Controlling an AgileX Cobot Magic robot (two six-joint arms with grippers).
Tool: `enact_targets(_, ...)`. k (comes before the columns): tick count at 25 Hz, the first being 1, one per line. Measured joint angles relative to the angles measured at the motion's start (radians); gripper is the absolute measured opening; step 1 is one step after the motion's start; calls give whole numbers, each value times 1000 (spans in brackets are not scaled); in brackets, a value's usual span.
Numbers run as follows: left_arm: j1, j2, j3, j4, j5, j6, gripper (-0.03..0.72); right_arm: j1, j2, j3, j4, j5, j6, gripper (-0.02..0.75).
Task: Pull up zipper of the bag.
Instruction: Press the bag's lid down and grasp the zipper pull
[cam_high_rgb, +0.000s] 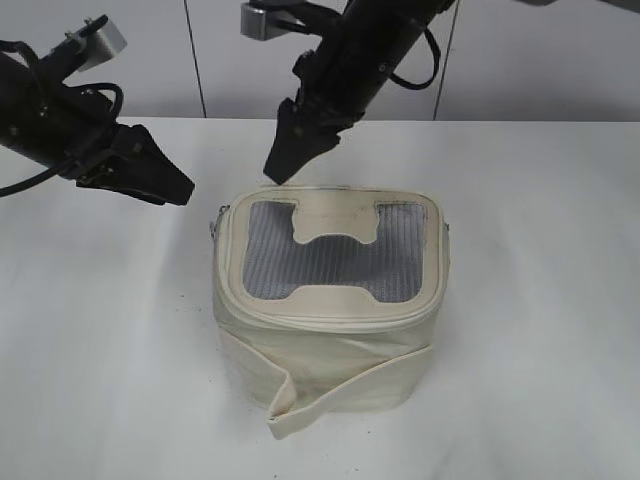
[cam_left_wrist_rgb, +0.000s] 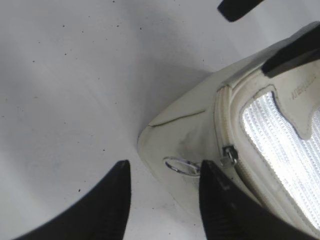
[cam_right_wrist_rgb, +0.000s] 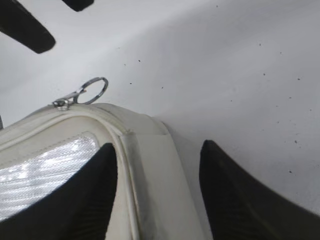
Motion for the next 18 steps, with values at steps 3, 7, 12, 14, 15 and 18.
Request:
enact_targets(3, 0, 0, 0, 0, -1, 0, 351, 0, -26, 0, -5, 0, 32, 407)
enact_targets(7, 0, 0, 0, 0, -1, 0, 351, 1, -29, 30, -10, 0, 47, 409)
enact_targets(12, 0, 0, 0, 0, -1, 0, 351, 1, -29, 70, -7, 0, 8, 441)
enact_targets(14, 0, 0, 0, 0, -1, 0, 351, 1, -27, 70, 18, 0, -14, 448)
enact_targets(15, 0, 0, 0, 0, -1, 0, 351, 1, -24, 70, 28, 0, -25, 449)
enact_targets(18, 0, 0, 0, 0, -1, 0, 351, 1, 5, 70, 45, 0, -36, 451)
